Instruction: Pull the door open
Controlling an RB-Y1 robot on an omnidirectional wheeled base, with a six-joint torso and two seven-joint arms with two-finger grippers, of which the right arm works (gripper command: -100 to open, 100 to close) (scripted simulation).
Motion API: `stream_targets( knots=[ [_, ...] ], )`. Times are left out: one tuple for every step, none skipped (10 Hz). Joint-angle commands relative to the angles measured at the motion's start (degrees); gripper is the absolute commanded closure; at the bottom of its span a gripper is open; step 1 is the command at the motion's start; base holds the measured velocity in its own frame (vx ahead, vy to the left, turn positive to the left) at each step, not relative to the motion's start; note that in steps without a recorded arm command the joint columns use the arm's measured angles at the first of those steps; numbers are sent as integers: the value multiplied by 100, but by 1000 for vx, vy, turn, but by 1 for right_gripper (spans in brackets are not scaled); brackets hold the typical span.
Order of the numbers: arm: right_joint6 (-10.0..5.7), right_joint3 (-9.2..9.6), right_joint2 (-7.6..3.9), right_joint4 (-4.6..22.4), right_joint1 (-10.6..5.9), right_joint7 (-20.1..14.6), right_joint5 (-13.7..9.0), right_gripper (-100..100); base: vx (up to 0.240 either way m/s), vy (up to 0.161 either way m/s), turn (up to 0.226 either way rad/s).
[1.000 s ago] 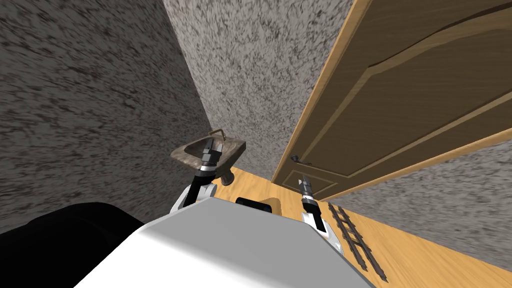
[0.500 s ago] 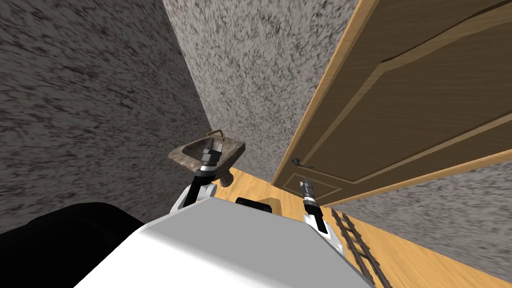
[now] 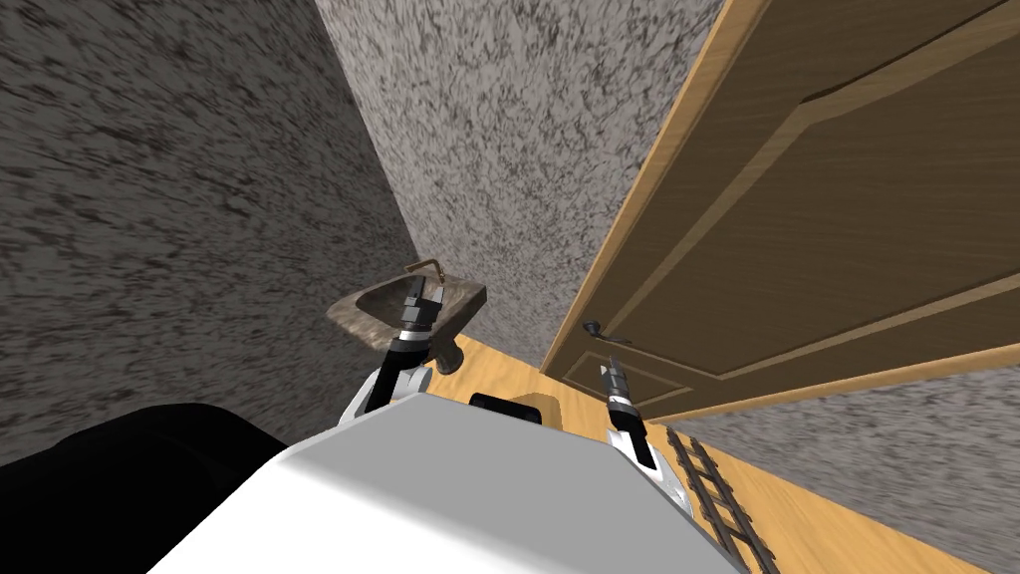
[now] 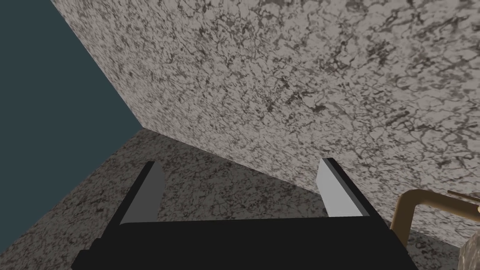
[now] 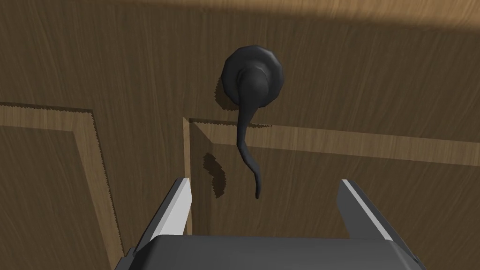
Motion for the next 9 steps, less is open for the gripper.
stream_targets(
  knots=[
    [-22,-41,-13,71,-23,2,-20,-100,132,-21,55],
    [-30,-56,-17,97,-32,2,-27,-100,194,-45,74],
    [-48,-90,-28,155,-51,4,-44,-100,187,-45,69],
    [-67,-127,-39,219,-72,5,-61,-100,192,-63,95],
    [-87,-163,-51,282,-93,7,-79,-100,186,-81,93],
    [-104,-196,-61,340,-112,8,-95,-100,194,-80,91],
    [-119,-224,-70,388,-128,9,-108,-100,191,-45,78],
    [-128,-242,-75,419,-139,10,-117,-100,195,-42,39],
    [-105,-229,-78,370,-119,4,-112,-100,89,-24,11]
  ],
)
